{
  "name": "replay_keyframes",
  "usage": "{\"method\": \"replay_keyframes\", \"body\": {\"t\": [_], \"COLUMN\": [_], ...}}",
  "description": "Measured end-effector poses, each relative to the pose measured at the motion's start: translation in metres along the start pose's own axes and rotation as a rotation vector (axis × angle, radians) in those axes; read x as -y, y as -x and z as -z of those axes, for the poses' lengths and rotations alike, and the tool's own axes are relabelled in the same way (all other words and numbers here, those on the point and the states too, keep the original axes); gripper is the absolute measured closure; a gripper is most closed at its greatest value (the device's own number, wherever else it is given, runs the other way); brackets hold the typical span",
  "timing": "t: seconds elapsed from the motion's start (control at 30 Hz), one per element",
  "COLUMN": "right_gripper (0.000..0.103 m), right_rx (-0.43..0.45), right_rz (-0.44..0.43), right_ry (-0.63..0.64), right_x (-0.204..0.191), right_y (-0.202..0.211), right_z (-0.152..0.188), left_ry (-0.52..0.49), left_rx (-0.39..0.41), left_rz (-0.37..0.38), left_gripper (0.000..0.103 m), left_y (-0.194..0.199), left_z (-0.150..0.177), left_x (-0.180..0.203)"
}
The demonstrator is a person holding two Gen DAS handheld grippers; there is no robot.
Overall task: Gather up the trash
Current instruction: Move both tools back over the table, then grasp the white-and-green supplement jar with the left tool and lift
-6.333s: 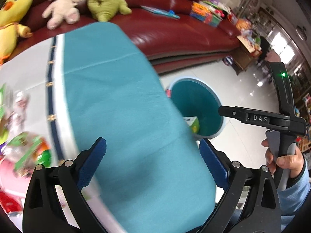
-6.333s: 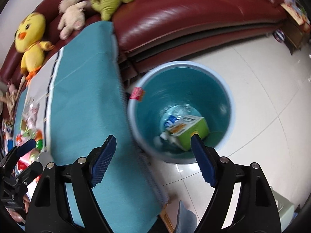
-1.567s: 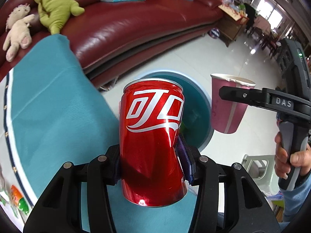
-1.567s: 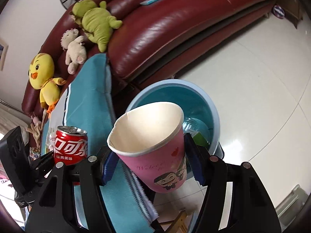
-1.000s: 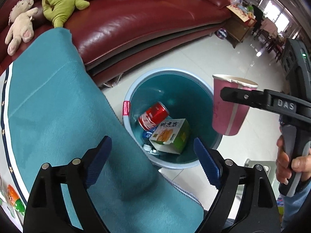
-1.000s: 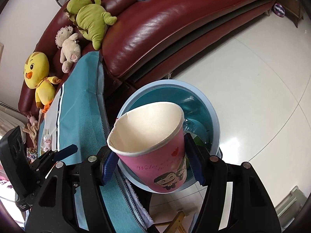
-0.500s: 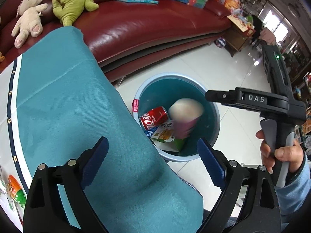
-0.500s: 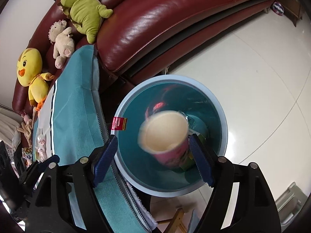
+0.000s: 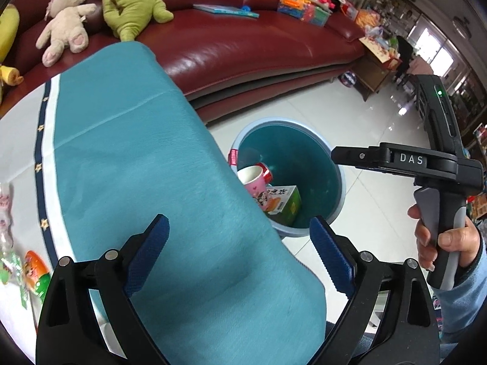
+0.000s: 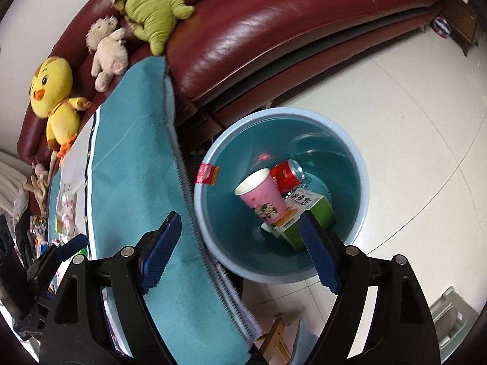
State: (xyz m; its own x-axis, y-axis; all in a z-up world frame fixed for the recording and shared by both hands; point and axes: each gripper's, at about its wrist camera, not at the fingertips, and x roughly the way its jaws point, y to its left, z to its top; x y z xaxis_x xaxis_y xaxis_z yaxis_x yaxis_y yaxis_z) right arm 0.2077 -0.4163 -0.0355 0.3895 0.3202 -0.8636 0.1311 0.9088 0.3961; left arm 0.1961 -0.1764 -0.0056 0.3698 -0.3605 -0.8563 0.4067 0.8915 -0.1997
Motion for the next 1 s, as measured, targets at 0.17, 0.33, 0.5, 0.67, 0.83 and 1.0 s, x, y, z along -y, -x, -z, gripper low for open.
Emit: {"method": "replay_keyframes", "body": {"t": [0.17,0.33,0.5,0.67,0.83,1.0], "right_gripper": [0.025,0.025,0.025,0.025,0.025,0.025], "right_rx": [-0.019,-0.046,-0.080,-0.109,-0.149,-0.166], "right_rz": [-0.007,-0.007,0.005,0.006,0.022,0.042], "right_ry": [0.060,0.154,0.232,0.311,0.382,0.422], "right_x": [-0.033,-0.073,-0.114,-0.156,-0.192,-0.215], "right_y": [0.007,0.011,0.007,0.003,-0.006,-0.014], "right_z": [0.013,0.031,0.045,0.059,0.075,0.084], "left_ry": [0.001,0.000,0.023,-0.019,-0.117,-0.188], "left_rx": [0.027,0.038,0.038,0.014,0.005,-0.005], "left_rz": [-0.011,-0.045,-0.074,-0.093,-0.126,-0.119], "left_gripper": [0.009,0.009,0.009,0.009,0.009,0.009], "left_y": [0.023,0.043,0.063,0.078,0.084,0.076], "left_z": [0.018,0.042,0.074,0.101,0.124,0.133], "left_x": [-0.016,-0.041,-0.079,-0.104,-0.118,-0.123]}}
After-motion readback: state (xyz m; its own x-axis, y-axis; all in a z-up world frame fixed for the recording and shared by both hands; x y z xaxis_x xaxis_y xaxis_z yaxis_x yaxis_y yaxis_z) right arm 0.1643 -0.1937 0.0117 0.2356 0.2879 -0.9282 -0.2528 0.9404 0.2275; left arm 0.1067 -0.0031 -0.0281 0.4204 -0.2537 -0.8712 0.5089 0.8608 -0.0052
